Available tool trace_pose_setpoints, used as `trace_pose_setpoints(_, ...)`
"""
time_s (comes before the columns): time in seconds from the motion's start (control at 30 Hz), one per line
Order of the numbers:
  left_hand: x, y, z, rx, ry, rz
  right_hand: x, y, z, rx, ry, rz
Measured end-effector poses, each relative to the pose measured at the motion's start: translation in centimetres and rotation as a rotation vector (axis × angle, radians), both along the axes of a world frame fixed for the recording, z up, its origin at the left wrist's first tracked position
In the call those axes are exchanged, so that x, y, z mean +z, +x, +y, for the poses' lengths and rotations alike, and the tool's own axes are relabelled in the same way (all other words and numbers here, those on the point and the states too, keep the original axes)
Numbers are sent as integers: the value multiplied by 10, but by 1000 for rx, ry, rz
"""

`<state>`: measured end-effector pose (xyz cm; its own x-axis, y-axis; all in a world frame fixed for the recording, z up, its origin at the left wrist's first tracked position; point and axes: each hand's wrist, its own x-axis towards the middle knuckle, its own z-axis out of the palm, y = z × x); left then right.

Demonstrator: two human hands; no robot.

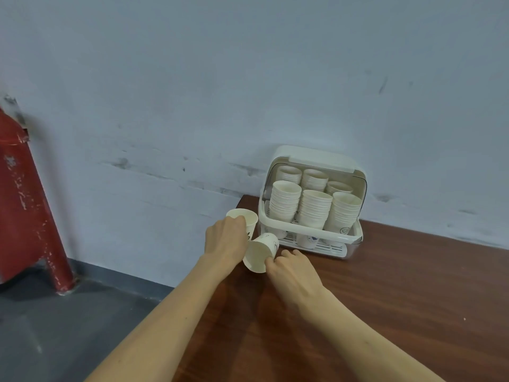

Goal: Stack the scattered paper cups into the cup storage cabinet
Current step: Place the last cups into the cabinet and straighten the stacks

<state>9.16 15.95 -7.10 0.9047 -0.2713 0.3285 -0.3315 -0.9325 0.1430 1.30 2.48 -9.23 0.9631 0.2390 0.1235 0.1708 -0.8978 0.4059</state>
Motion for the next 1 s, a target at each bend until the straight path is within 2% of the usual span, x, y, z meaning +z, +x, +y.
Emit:
trace_pose_setpoints(0.17, 13, -3, -1, -11, -53, -43, 15, -10, -9, 20, 57, -146)
trace_pose_setpoints(0.4, 53, -4, -20, -78, -191, -165, 49, -13, -58, -26, 245, -500)
trace_pose_setpoints(0.6, 82, 5, -56, -152, -216, -317, 87, 8, -98, -128, 421, -626)
trace_pose_setpoints(0.8, 98, 21, -82, -171, -198, -405, 107, 45, -115, -206, 406, -562)
trace_pose_setpoints(1.0, 96, 34, -94, -186, -50, -350, 104, 62, -113, -280, 311, -389)
